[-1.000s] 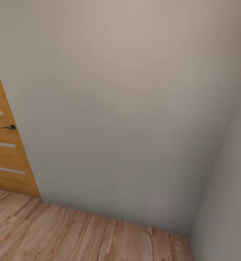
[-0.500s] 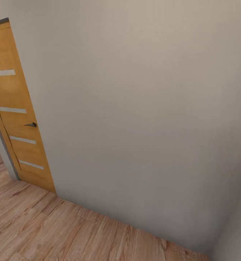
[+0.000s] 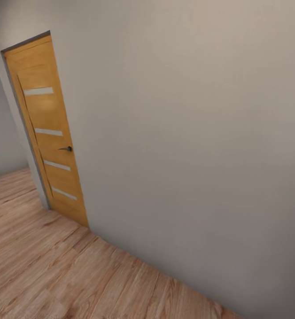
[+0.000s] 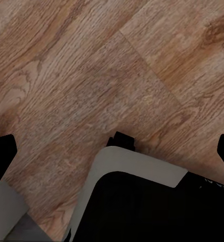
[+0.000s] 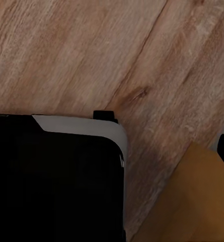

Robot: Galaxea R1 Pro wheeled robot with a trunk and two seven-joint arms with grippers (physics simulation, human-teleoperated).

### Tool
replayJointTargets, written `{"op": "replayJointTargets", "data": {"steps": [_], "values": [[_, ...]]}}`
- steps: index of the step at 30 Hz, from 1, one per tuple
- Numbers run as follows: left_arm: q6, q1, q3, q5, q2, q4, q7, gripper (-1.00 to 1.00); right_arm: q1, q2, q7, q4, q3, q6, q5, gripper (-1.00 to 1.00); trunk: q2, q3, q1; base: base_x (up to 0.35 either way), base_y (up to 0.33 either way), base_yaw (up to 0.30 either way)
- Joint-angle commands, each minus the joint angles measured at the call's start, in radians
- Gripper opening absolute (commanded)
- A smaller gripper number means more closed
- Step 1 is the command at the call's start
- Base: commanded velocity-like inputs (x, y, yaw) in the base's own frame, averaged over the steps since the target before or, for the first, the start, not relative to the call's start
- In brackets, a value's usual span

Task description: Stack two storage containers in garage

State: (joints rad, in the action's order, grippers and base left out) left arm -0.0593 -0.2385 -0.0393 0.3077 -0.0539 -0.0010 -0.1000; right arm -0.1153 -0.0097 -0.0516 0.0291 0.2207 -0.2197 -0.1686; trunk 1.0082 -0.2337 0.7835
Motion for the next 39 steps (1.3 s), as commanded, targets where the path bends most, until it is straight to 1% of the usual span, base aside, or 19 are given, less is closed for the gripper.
{"op": "replayJointTargets", "data": {"steps": [1, 16, 39], "values": [[-0.003, -0.001, -0.004, 0.002, 0.0, 0.001, -0.001, 1.0, -0.001, 0.0, 0.0, 0.003, 0.01, -0.004, -0.008, 1.0, 0.001, -0.001, 0.0, 0.0, 0.0, 0.3], [-0.002, -0.001, -0.004, 0.002, 0.0, 0.001, -0.001, 1.0, -0.001, -0.003, 0.006, 0.003, -0.002, -0.003, -0.017, 1.0, 0.001, -0.001, 0.0, 0.008, 0.0, 0.3], [-0.002, -0.001, -0.004, 0.002, -0.003, 0.001, -0.001, 1.0, -0.001, -0.001, 0.003, 0.003, -0.001, -0.003, -0.017, 1.0, 0.001, -0.001, 0.0, 0.209, 0.0, 0.3]]}}
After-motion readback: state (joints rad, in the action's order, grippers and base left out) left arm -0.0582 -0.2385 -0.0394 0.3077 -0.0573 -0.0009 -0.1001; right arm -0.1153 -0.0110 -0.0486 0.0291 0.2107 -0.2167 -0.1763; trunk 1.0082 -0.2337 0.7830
